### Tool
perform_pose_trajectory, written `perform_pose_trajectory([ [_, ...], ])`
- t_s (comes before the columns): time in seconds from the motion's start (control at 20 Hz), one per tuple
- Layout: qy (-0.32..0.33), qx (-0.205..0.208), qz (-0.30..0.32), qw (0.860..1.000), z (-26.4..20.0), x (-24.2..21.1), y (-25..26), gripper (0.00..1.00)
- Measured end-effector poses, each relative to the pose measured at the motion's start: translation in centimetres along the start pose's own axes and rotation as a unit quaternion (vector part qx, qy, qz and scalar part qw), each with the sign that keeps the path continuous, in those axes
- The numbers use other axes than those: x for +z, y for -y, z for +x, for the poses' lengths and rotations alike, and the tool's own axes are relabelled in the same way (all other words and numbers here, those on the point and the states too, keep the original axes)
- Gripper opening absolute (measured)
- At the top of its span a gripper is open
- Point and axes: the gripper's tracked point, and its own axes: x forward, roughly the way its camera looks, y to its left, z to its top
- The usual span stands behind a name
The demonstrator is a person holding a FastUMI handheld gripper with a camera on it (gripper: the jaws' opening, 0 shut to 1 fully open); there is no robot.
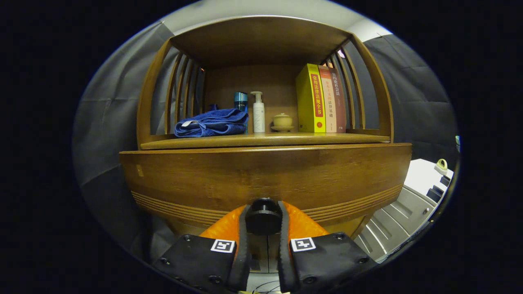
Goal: Pull open the drawer, take out the items inside it, and place them on the countertop above the cabinet.
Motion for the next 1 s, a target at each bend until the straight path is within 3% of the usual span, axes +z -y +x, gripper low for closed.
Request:
perform_pose_trajectory([
  [0.6, -0.035, 0.01, 0.012, 0.999, -8.7, -1.4, 0.0, 0.36],
  [1.0, -0.039, 0.011, 0.007, 0.999, -9.8, -2.6, -0.1, 0.36],
])
